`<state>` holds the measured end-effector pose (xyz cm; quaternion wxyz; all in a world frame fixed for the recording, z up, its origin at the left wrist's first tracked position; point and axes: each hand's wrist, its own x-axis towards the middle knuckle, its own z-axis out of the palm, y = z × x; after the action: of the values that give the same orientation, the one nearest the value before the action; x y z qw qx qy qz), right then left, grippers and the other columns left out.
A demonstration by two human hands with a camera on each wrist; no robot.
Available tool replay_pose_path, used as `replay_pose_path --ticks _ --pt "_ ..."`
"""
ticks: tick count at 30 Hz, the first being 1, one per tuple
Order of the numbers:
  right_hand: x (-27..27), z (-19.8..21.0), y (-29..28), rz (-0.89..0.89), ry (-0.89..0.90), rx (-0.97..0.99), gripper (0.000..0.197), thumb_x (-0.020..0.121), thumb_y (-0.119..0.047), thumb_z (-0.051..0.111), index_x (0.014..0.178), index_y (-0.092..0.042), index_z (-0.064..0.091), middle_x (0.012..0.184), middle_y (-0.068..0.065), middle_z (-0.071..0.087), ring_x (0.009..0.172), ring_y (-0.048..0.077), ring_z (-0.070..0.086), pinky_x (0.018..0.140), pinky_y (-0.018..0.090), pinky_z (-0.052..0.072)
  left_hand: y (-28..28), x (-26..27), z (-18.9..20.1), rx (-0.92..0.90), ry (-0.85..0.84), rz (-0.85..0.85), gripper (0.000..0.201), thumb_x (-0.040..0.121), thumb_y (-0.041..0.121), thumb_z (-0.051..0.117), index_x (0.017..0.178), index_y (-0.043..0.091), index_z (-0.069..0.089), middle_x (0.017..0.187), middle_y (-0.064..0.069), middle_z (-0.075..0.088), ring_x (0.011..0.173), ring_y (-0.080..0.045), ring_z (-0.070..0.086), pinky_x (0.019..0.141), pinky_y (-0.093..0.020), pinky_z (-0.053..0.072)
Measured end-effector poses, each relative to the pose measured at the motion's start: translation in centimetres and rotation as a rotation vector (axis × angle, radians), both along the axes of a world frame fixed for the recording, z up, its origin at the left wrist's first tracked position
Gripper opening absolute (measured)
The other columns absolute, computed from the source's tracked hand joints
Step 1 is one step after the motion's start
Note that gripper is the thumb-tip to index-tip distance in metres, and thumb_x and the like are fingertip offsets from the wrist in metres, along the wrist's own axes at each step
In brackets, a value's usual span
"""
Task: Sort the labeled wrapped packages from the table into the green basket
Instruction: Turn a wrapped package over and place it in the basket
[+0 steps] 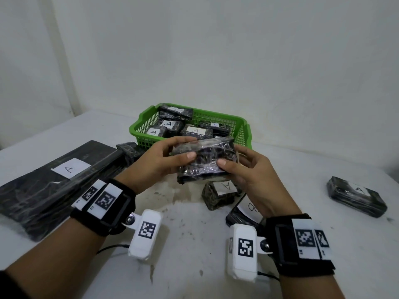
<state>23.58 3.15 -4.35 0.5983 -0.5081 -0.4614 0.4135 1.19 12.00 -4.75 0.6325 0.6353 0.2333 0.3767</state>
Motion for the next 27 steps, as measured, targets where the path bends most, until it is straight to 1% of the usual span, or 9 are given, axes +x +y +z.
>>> replay_pose_path --ticks 3,5,10,14,17,19,22,25,27 --pt "0.1 0.6 -0.7 -0.023 -0.076 0.062 0.071 0.067 -0.014 0.093 0.132 -0.023 0.067 0.127 -0.003 0.075 0.111 0.016 0.075 0.100 0.047 0.060 0.1 -0.5 0.3 0.153 0.163 0.054 0.068 0.068 0.035 0.089 0.131 0.023 0.066 0.128 -0.004 0.072 0.118 -0.022 0.070 0.098 -0.041 0.058" --pt "0.0 0.8 -0.9 0.026 -0.077 0.098 0.068 0.071 -0.004 0.091 0.132 -0.025 0.068 0.125 -0.006 0.076 0.113 0.018 0.075 0.097 0.045 0.061 0.3 -0.7 0.4 0.197 0.212 0.078 0.070 0.065 0.031 0.097 0.128 0.026 0.067 0.126 0.002 0.073 0.119 -0.015 0.069 0.102 -0.039 0.055" --pt "-0.4 1.2 -0.8 0.112 0.135 0.104 0.059 0.084 -0.025 0.078 0.140 -0.014 0.062 0.129 0.006 0.074 0.119 0.022 0.071 0.095 0.037 0.060 0.2 -0.6 0.3 0.163 0.117 0.040 0.075 0.066 0.003 0.086 0.134 0.016 0.059 0.134 0.003 0.068 0.125 -0.011 0.064 0.097 -0.026 0.056" --pt "-0.7 1.0 -1.2 0.222 0.241 -0.008 0.045 0.091 -0.029 0.069 0.130 -0.008 0.068 0.131 0.017 0.072 0.123 0.034 0.067 0.108 0.049 0.052 0.5 -0.2 -0.5 0.091 -0.020 -0.039 0.076 0.070 -0.010 0.082 0.136 0.016 0.055 0.140 -0.001 0.063 0.133 -0.017 0.059 0.102 -0.031 0.054" --pt "-0.7 0.7 -1.2 0.287 0.272 -0.112 0.055 0.080 -0.044 0.080 0.125 -0.014 0.073 0.136 0.021 0.068 0.132 0.044 0.060 0.115 0.056 0.046 0.4 0.2 -0.9 0.053 -0.081 -0.088 0.076 0.072 -0.014 0.074 0.138 0.015 0.051 0.139 -0.004 0.062 0.133 -0.020 0.059 0.097 -0.029 0.055" --pt "-1.1 0.7 -1.2 0.298 0.272 -0.114 0.066 0.075 -0.044 0.087 0.130 -0.012 0.071 0.136 0.022 0.068 0.131 0.045 0.060 0.114 0.057 0.046 0.4 0.1 -0.8 0.099 -0.032 -0.097 0.079 0.073 -0.006 0.080 0.142 0.016 0.048 0.142 -0.005 0.060 0.137 -0.023 0.055 0.101 -0.032 0.053" --pt "-1.7 0.5 -0.7 0.210 0.133 -0.057 0.053 0.080 -0.036 0.079 0.124 -0.008 0.073 0.128 0.021 0.072 0.118 0.036 0.069 0.108 0.050 0.052 0.5 -0.2 -0.6 0.110 0.030 -0.120 0.097 0.068 0.026 0.093 0.150 0.022 0.042 0.149 -0.003 0.055 0.142 -0.021 0.050 0.112 -0.043 0.047" --pt "-1.6 -0.1 0.0 0.092 -0.024 0.003 0.080 0.069 -0.040 0.089 0.138 -0.010 0.064 0.128 0.011 0.074 0.114 0.023 0.074 0.103 0.045 0.058 0.4 0.0 -0.6 0.012 0.045 -0.072 0.122 0.058 0.062 0.093 0.157 0.022 0.034 0.154 -0.005 0.051 0.141 -0.023 0.052 0.116 -0.049 0.042" --pt "-1.4 -0.4 0.3 0.068 -0.111 0.004 0.095 0.061 -0.048 0.092 0.144 -0.017 0.060 0.133 0.003 0.071 0.115 0.019 0.073 0.104 0.045 0.057 0.4 0.3 -0.7 0.019 0.077 -0.015 0.110 0.064 0.063 0.090 0.153 0.017 0.043 0.149 -0.007 0.058 0.137 -0.025 0.056 0.117 -0.054 0.041"
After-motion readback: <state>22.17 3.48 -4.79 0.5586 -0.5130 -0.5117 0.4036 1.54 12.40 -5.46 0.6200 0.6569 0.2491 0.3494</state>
